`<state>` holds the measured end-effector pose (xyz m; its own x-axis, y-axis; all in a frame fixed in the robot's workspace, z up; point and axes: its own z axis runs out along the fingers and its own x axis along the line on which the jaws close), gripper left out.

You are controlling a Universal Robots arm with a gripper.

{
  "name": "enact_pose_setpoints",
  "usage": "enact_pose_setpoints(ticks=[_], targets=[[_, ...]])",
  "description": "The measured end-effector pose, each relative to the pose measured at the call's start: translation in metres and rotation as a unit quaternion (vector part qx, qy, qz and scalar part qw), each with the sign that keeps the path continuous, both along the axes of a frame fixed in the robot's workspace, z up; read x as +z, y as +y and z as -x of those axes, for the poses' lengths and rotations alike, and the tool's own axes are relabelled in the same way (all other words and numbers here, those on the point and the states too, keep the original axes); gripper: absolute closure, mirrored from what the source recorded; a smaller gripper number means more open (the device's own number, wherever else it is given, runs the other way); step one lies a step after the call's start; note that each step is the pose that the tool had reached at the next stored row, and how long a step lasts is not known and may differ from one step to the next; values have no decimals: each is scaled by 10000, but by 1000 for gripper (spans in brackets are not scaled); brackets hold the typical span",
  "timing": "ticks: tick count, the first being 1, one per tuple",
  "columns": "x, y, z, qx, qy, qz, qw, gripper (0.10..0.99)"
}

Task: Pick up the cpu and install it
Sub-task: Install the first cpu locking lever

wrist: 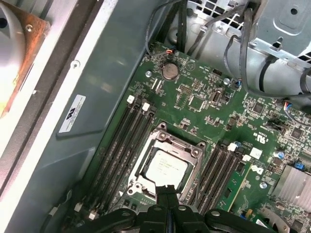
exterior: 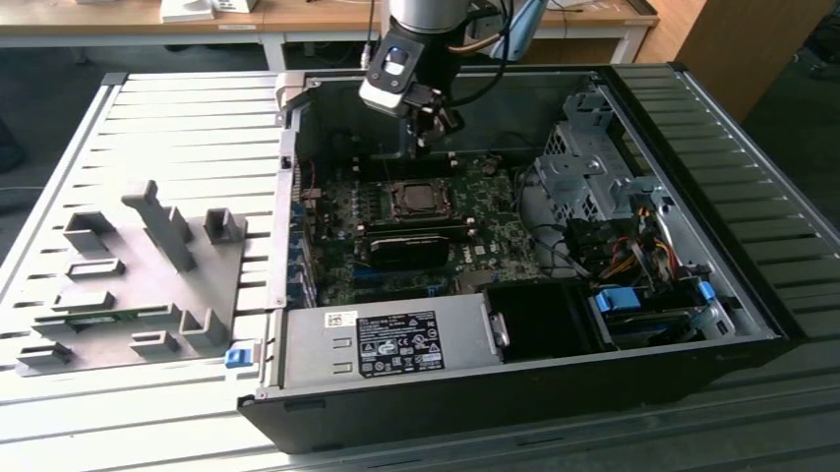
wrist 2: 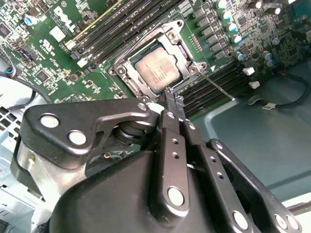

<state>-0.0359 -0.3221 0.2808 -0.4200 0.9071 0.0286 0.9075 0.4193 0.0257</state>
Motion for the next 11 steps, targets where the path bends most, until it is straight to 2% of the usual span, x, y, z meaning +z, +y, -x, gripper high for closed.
enact_pose_setpoints(ticks=[4,5,11], targets=[[0,0,0,64,0,0,10000,980],[0,0,0,219,0,0,9998,980],[0,-3,0,374,0,0,9993,980]])
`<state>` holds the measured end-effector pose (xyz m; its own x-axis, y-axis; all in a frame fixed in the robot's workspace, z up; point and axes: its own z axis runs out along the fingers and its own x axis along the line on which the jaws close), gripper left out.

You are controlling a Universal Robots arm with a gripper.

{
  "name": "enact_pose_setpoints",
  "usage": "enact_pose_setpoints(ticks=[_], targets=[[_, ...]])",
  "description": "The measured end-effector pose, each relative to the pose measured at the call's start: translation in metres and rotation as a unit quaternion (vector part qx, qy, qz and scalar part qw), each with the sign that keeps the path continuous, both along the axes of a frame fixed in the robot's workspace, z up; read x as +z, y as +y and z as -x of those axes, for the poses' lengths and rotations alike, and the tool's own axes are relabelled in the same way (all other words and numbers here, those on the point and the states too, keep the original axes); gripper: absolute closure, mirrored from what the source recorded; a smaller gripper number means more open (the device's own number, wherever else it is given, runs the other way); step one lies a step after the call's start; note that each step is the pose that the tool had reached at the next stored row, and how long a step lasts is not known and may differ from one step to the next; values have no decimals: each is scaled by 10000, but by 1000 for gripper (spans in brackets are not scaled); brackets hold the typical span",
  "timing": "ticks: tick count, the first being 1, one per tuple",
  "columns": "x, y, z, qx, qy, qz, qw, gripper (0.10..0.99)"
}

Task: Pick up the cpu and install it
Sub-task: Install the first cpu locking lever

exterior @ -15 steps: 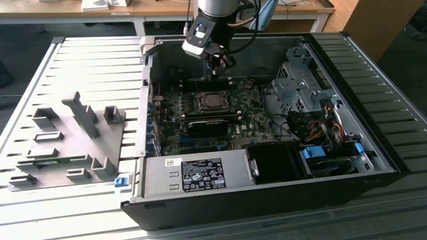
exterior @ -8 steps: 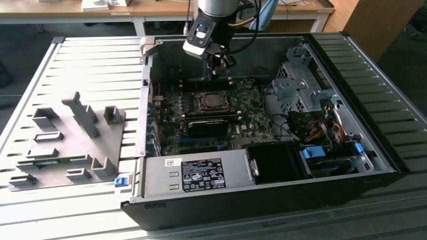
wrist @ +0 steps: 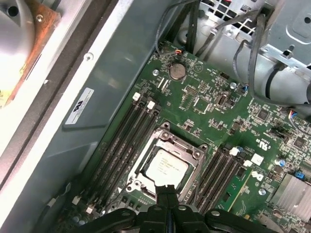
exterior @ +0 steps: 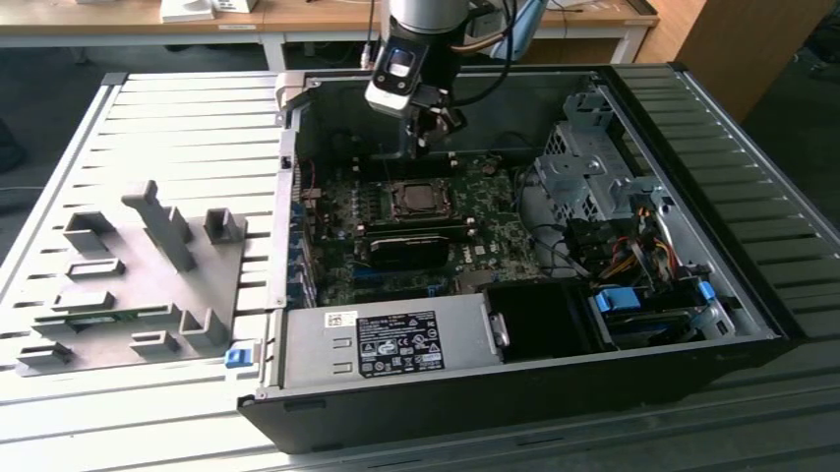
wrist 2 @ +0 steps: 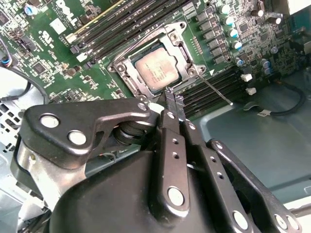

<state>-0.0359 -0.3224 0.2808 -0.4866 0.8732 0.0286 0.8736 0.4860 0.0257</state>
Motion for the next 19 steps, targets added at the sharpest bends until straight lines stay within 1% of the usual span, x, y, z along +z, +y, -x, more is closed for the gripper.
enact_pose_setpoints(ticks=[15,17,19], targets=[[0,-1,0,309,0,0,9995,980],[0,-1,0,440,0,0,9990,980],[-1,-1,0,618,0,0,9981,980]])
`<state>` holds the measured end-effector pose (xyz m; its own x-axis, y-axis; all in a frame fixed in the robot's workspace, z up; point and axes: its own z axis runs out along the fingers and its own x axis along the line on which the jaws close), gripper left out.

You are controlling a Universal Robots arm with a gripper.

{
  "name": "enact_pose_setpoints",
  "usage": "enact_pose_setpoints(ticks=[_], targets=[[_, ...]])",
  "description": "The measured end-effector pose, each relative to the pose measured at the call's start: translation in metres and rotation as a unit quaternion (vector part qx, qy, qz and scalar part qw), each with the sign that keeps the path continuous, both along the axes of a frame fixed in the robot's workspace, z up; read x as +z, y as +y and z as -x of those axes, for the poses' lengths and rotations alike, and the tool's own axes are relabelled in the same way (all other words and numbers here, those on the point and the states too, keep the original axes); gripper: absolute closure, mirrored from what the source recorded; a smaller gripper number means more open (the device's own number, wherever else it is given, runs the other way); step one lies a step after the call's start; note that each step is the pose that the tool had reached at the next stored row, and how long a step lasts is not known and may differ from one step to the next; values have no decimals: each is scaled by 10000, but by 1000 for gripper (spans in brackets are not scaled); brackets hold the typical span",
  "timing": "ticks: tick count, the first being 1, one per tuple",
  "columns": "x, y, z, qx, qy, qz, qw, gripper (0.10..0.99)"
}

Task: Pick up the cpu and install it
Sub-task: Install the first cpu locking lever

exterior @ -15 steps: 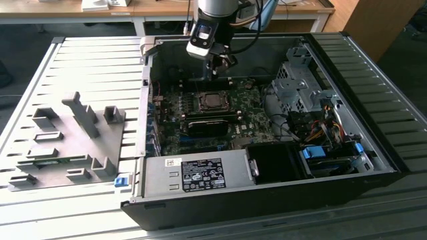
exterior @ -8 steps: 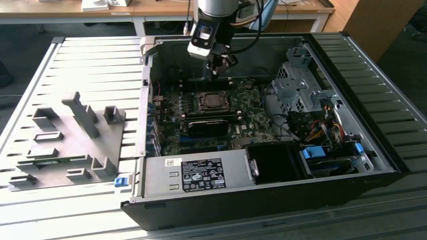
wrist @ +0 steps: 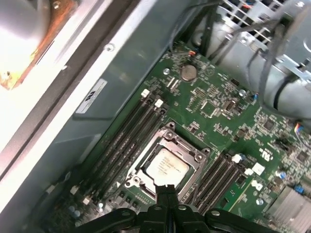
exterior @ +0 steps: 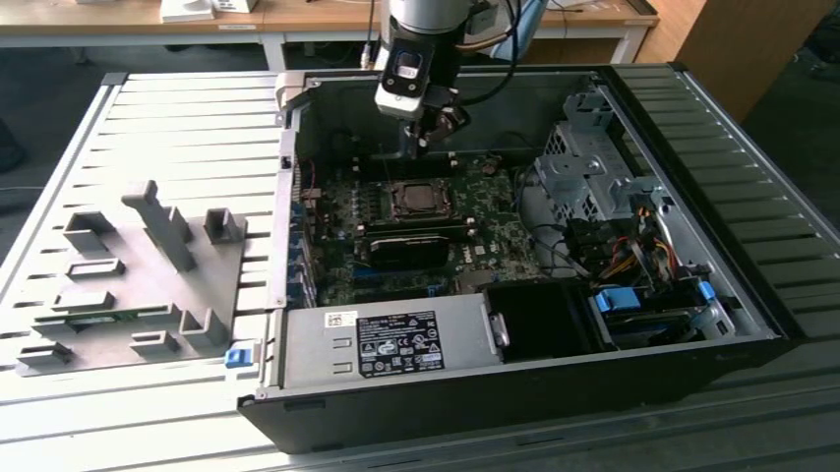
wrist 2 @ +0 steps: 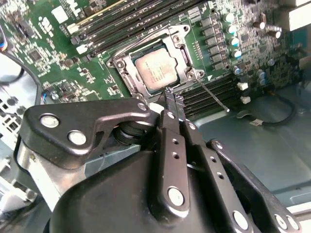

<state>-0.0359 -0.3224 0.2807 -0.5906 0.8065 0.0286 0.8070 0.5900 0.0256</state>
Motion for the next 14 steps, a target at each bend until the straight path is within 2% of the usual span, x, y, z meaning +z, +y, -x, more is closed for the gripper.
enact_pose_setpoints(ticks=[5,14], targets=[[-5,0,0,440,0,0,9990,980],[-8,0,0,1100,0,0,9939,980]])
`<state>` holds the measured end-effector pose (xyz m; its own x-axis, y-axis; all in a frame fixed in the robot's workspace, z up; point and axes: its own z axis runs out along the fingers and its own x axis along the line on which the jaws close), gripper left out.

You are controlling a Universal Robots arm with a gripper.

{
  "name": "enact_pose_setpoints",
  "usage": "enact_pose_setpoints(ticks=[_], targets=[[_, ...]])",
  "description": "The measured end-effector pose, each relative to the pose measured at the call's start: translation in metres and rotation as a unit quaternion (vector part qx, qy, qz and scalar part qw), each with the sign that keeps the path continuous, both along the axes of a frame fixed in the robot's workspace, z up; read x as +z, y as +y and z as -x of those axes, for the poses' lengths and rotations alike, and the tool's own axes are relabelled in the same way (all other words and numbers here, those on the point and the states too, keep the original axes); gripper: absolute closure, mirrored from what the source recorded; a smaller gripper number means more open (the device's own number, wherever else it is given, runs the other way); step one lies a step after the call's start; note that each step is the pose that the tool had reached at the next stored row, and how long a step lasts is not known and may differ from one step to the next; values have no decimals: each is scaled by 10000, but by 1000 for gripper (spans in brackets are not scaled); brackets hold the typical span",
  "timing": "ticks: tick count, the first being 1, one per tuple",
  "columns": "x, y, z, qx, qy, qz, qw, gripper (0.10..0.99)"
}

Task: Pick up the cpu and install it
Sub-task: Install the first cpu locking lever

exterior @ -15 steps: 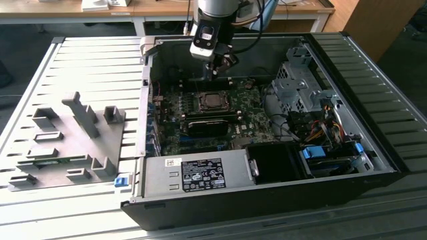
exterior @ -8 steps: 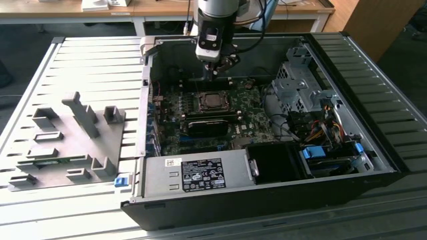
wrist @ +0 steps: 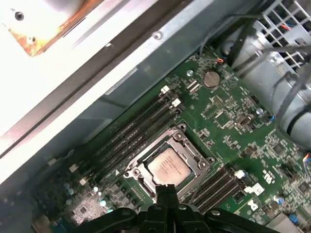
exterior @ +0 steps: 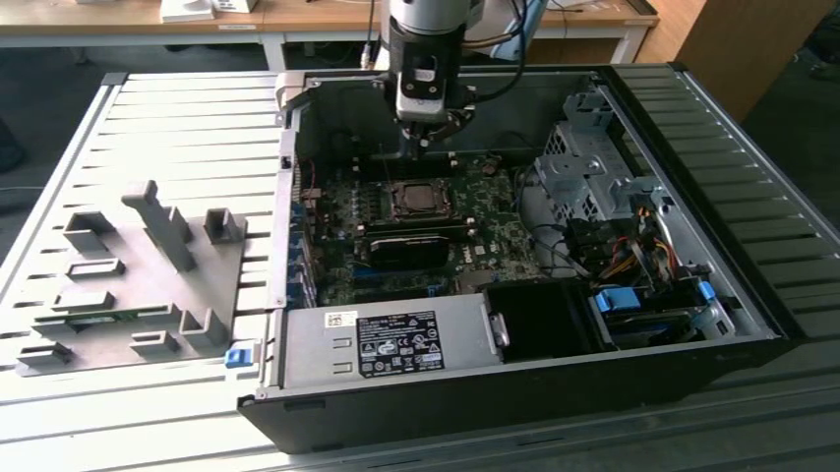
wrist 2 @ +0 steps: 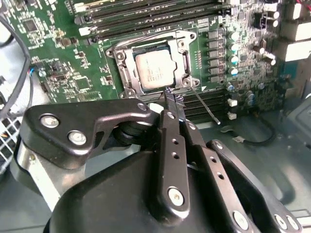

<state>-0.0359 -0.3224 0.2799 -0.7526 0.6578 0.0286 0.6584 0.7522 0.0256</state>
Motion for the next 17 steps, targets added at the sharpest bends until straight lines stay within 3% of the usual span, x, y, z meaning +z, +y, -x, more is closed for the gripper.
enact_pose_setpoints(ticks=[17], targets=[[-1,-1,0,527,0,0,9986,980]])
